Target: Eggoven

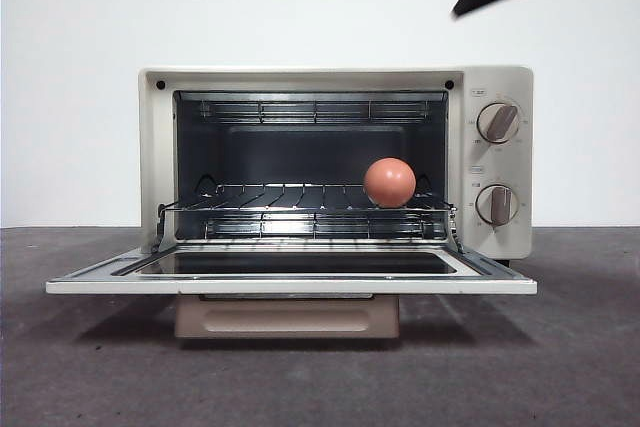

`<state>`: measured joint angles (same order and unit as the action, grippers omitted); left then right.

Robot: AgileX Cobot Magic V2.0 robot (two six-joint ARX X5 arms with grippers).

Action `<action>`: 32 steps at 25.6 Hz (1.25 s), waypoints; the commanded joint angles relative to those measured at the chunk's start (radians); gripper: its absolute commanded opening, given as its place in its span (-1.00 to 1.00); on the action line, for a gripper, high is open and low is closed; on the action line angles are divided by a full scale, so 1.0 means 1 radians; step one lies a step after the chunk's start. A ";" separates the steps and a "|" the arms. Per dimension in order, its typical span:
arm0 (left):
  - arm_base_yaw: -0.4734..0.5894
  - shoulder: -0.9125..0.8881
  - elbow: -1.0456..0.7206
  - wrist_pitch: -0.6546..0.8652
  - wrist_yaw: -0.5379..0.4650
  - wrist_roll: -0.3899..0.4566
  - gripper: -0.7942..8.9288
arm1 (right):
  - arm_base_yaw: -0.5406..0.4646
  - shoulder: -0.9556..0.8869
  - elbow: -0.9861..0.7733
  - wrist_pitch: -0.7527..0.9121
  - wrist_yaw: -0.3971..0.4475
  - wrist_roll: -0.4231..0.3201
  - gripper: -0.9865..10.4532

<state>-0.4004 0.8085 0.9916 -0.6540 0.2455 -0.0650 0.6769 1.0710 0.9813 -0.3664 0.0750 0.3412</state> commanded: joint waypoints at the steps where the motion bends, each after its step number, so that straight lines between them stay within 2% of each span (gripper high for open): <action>1: 0.047 0.022 -0.078 0.073 0.043 -0.025 -0.82 | 0.010 -0.066 0.016 -0.060 0.002 -0.023 -0.23; 11: 0.251 0.169 -0.343 0.360 0.240 -0.103 -0.82 | 0.010 -0.274 0.016 -0.217 0.003 -0.036 -0.23; 14: 0.280 0.280 -0.368 0.423 0.245 -0.109 -0.82 | 0.010 -0.312 0.016 -0.227 0.003 -0.036 -0.23; 17: 0.293 0.430 -0.369 0.510 0.298 -0.123 -0.82 | 0.010 -0.336 0.016 -0.244 0.004 -0.036 -0.23; 22: 0.293 0.649 -0.369 0.620 0.298 -0.138 -0.82 | 0.010 -0.336 0.016 -0.256 0.004 -0.036 -0.23; 25: 0.293 0.724 -0.369 0.664 0.319 -0.138 -0.82 | 0.010 -0.334 0.016 -0.255 0.005 -0.036 -0.23; 32: 0.291 0.813 -0.369 0.703 0.484 -0.138 -0.82 | 0.010 -0.335 0.016 -0.256 0.039 -0.036 -0.23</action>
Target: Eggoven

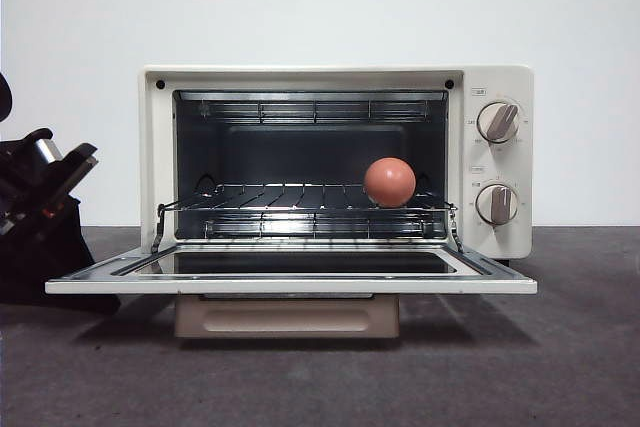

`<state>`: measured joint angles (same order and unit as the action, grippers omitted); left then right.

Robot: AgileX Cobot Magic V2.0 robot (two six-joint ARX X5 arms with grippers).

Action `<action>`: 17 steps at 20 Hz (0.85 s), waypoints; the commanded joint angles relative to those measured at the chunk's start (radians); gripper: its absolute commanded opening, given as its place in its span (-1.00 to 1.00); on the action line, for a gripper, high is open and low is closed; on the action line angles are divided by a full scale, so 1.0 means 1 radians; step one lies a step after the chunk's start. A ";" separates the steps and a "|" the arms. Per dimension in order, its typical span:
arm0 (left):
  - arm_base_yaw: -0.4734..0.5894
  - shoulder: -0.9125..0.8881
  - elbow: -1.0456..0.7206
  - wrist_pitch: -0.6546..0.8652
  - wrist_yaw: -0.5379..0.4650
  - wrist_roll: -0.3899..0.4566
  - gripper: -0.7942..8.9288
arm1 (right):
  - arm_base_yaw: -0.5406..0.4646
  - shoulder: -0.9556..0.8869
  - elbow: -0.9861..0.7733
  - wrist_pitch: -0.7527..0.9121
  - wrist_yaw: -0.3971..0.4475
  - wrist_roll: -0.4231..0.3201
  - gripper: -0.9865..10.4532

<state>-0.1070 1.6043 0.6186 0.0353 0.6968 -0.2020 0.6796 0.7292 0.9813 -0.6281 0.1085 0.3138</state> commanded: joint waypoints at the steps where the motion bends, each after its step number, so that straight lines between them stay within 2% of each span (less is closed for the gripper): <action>1: -0.002 0.017 0.005 0.018 0.061 -0.001 -0.82 | 0.006 0.007 0.016 0.006 0.005 -0.008 -0.23; 4: -0.002 0.017 0.005 0.041 0.136 -0.006 -0.82 | 0.005 0.007 0.016 0.006 0.016 -0.008 -0.23; 8: 0.008 0.017 0.005 0.126 0.196 -0.077 -0.82 | 0.005 0.007 0.016 0.006 0.016 -0.008 -0.23; 17: 0.052 0.017 0.027 0.573 0.224 -0.393 -0.82 | 0.005 0.007 0.016 0.005 0.016 -0.007 -0.23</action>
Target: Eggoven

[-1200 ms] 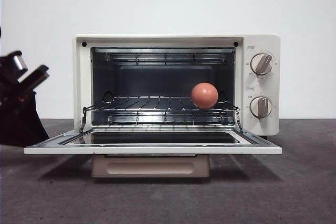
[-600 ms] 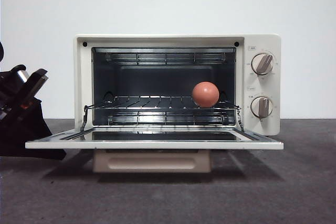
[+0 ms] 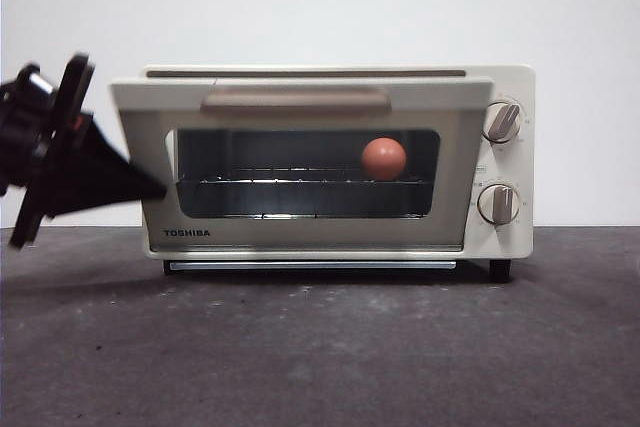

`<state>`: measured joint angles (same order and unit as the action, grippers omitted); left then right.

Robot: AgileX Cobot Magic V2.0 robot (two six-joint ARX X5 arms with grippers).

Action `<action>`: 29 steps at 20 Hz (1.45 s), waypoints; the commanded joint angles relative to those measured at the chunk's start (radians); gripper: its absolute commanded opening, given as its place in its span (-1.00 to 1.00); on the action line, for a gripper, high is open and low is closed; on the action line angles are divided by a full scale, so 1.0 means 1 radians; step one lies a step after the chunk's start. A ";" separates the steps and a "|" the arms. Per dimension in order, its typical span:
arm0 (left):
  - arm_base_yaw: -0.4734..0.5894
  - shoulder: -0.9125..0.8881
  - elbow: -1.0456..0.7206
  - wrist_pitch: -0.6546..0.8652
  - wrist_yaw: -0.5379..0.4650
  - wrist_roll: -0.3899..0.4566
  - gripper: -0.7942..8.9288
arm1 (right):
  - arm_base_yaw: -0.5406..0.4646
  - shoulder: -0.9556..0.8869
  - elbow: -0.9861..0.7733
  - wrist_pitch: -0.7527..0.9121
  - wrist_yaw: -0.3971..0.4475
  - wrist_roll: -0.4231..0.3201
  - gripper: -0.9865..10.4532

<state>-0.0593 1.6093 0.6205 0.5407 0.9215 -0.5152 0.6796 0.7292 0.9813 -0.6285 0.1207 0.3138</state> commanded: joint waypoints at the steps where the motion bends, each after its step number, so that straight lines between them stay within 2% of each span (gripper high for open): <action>1: 0.005 0.012 0.036 0.095 -0.001 -0.100 -0.82 | 0.005 0.007 0.016 0.002 0.003 -0.007 -0.23; 7: 0.002 -0.053 0.053 0.036 -0.003 -0.102 -0.82 | 0.005 0.008 0.016 -0.032 0.000 -0.008 -0.23; 12: -0.009 -0.176 0.053 -0.069 -0.027 -0.056 -0.82 | 0.005 0.008 0.016 -0.056 -0.001 -0.008 -0.23; 18: -0.061 -0.404 0.053 -0.356 -0.177 0.093 -0.82 | 0.006 0.008 0.016 -0.084 -0.024 -0.008 -0.23; 23: -0.115 -0.599 0.055 -0.616 -0.354 0.221 -0.82 | 0.005 0.008 0.016 -0.085 -0.073 -0.008 -0.25; 29: -0.144 -0.798 0.058 -0.840 -0.484 0.280 -0.82 | 0.005 0.016 0.015 -0.132 -0.142 -0.008 -0.27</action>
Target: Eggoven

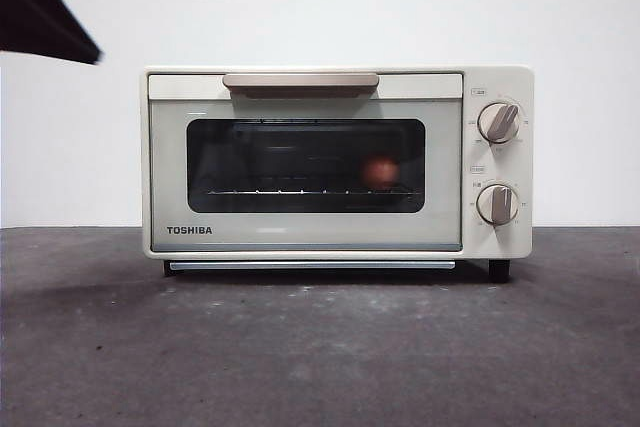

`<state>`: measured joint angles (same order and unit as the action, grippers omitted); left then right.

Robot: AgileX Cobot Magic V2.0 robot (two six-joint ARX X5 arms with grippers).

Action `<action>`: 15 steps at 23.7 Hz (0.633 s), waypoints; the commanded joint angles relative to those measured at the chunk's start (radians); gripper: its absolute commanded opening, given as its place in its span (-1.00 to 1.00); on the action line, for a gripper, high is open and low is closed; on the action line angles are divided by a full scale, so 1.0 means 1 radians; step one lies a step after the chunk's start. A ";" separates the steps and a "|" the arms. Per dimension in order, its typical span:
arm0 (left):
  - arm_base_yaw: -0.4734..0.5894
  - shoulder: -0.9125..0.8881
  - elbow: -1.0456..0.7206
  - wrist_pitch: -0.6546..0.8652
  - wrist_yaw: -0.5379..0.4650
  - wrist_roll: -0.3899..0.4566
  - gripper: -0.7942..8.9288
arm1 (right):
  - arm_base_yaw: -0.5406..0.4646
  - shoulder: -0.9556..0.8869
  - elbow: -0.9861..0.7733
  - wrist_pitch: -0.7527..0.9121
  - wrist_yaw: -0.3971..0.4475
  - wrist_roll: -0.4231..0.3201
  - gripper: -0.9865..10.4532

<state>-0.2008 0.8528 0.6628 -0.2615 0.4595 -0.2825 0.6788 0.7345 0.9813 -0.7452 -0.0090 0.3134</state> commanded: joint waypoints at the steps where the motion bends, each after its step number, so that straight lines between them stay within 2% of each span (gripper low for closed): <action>1: -0.003 -0.069 0.016 -0.062 -0.030 0.048 -0.82 | 0.006 0.013 0.015 -0.027 -0.015 -0.008 -0.28; 6: -0.003 -0.200 0.017 -0.185 -0.074 0.062 -0.82 | 0.006 0.025 0.015 -0.095 -0.018 -0.011 -0.44; 10: -0.002 -0.264 0.017 -0.243 -0.080 0.069 -0.82 | 0.006 0.036 0.015 -0.119 -0.018 -0.020 -0.84; 15: -0.002 -0.305 0.017 -0.251 -0.080 0.069 -0.82 | 0.006 0.042 0.015 -0.119 -0.019 -0.037 -0.82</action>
<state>-0.2008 0.5453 0.6628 -0.5213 0.3832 -0.2264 0.6788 0.7692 0.9813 -0.8715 -0.0280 0.2897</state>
